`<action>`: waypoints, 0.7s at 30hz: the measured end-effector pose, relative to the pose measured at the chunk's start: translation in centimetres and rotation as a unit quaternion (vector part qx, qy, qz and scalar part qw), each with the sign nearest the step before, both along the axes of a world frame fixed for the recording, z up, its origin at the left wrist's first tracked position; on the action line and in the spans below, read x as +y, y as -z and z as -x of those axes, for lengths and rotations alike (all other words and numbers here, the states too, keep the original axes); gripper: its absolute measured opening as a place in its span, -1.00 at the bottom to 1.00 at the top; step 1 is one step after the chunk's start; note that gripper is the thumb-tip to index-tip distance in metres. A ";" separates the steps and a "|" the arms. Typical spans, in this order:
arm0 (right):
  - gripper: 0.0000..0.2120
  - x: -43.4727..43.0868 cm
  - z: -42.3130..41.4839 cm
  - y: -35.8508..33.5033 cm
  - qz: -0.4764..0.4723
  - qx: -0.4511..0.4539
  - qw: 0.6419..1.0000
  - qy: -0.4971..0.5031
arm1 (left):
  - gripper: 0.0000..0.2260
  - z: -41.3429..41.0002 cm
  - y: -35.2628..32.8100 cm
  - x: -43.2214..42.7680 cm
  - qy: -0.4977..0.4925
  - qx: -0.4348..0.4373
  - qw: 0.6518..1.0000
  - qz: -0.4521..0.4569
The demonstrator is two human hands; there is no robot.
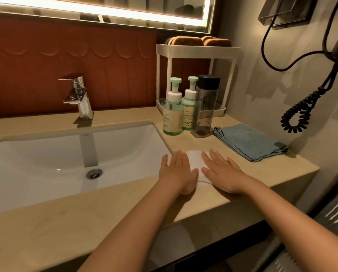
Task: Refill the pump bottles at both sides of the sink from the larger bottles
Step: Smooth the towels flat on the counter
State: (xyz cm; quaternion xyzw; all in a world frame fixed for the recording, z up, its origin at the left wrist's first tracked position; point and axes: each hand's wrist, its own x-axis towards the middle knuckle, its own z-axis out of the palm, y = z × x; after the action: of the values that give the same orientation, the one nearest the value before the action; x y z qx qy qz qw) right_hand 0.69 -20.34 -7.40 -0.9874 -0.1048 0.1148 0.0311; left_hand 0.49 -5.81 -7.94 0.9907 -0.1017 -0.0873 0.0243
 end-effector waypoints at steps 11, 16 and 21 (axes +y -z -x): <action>-0.45 4.4 7.3 -0.4 0.031 0.013 0.998 -0.058 | -0.43 9.3 0.4 4.4 -0.035 -0.021 0.999 -0.004; -0.45 8.5 8.7 -0.5 0.036 0.005 0.994 -0.102 | -0.43 11.7 0.5 8.6 -0.070 -0.031 0.997 0.019; -0.43 14.3 9.5 -0.2 0.048 -0.012 0.989 -0.137 | -0.44 13.6 0.8 14.0 -0.110 -0.045 0.993 0.010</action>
State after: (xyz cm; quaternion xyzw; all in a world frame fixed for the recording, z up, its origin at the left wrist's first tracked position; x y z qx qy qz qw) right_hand -8.78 -6.03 -7.23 -0.9653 -0.2342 0.1110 -0.0332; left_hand -13.14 8.19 -8.75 0.9985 0.0061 -0.0381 0.0391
